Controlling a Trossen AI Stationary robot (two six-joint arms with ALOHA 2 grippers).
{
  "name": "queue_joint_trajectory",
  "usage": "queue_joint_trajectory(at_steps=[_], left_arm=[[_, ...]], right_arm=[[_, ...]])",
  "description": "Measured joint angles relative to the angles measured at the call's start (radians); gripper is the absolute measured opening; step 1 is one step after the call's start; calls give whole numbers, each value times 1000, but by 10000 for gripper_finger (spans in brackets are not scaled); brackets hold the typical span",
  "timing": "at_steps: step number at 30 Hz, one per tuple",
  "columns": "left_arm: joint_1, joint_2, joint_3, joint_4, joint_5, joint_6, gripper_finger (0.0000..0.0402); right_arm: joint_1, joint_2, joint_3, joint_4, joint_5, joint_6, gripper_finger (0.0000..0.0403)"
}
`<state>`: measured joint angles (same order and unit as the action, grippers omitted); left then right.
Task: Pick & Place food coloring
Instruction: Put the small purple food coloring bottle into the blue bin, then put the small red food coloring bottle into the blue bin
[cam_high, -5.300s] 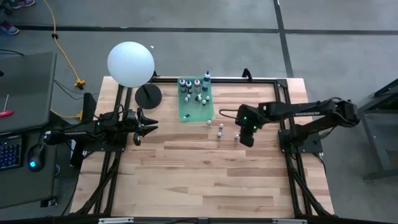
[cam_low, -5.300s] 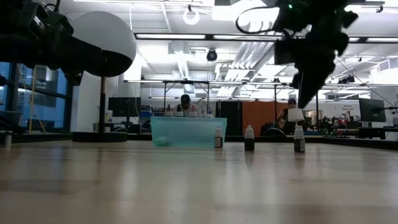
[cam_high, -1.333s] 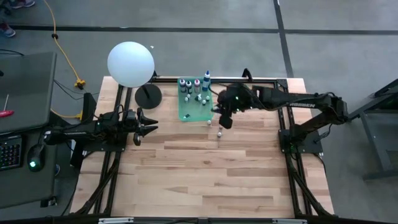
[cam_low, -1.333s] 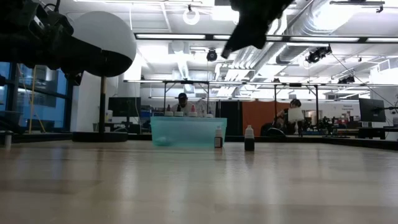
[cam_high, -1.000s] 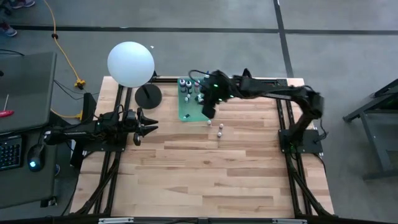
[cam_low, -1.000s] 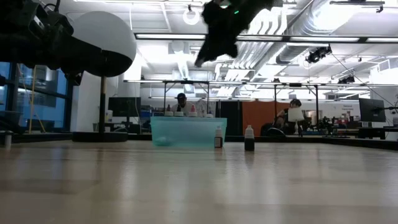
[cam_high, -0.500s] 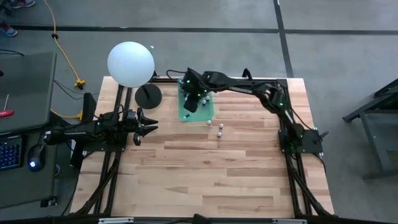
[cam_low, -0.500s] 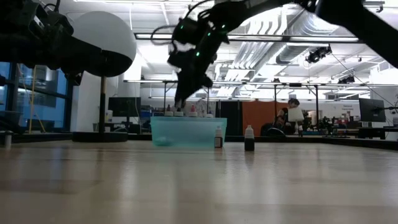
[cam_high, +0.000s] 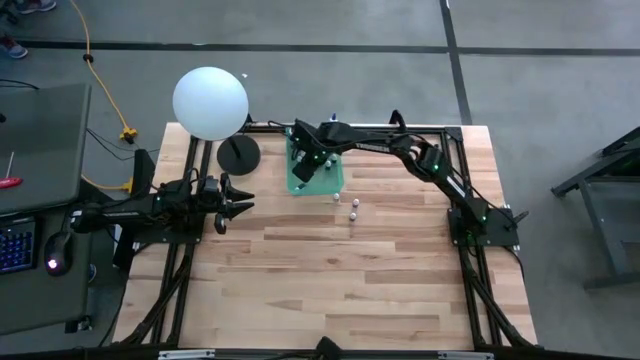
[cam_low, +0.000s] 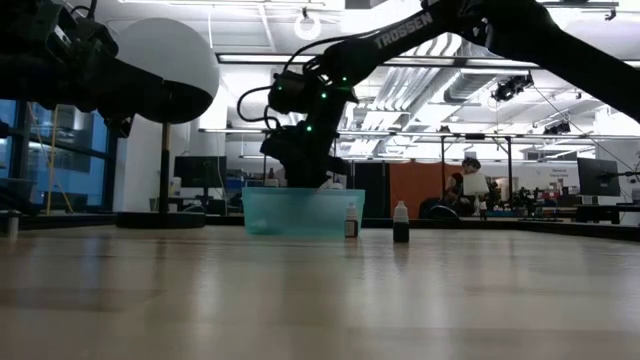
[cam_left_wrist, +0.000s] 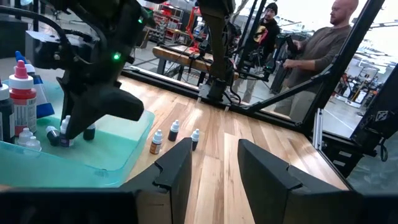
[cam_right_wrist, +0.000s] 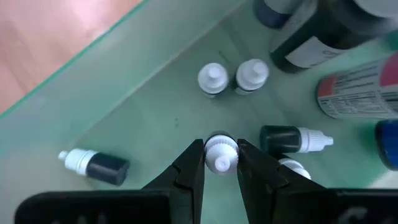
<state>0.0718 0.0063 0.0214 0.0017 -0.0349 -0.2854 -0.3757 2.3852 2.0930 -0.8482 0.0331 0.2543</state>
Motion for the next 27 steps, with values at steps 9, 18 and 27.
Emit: queue_joint_trajectory(at_steps=[9, 18, 27], left_arm=[[0, 0, 0, 0, 0, 0, 129], [0, 0, 0, 0, 0, 0, 129], [0, 0, 0, 0, 0, 0, 129]], right_arm=[[-6, 0, 0, 8, -7, 71, 72], [-9, 0, 0, 8, -15, 82, 99], [-9, 0, 0, 8, -17, 82, 103]])
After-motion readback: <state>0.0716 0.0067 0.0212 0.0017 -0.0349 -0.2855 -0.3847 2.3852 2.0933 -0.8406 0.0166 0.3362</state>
